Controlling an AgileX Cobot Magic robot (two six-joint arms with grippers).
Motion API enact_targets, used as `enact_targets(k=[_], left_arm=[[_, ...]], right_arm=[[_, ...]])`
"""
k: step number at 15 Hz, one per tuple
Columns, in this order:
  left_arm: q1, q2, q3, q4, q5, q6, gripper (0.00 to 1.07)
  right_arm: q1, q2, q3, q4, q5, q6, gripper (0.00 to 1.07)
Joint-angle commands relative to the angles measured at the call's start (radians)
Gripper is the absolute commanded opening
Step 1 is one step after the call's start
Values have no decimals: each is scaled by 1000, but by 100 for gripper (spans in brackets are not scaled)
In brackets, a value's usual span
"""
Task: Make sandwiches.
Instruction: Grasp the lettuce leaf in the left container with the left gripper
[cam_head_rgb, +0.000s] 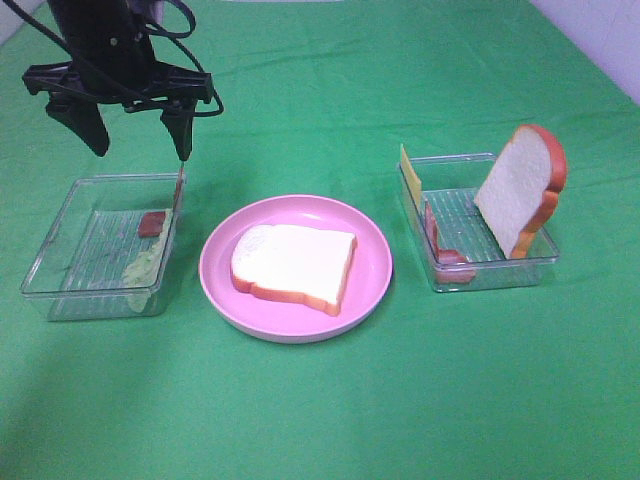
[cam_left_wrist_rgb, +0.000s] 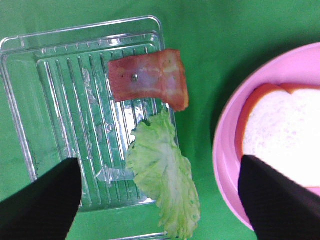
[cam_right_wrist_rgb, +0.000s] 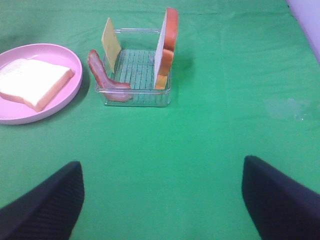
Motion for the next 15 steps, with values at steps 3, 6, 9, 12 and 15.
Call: enact_targets(k=[3,6,9,12,15], left_arm=[[-15,2,27,-49,72,57,73],[-15,2,143,-45,72,49,73],[-15,2,215,-52,74,16,73],[-20,2,215,-61,48,13,73],[-44,7,215,-60,22,-1,72]], right_arm=[[-6,-15,0,-4,-2,11,81],[-6,-15,0,-4,-2,11,81],[-6,-15,0,-4,-2,11,81],[-6,-15,0,-4,-2,11,81],[-6,-15,0,-4,-2,11,81]])
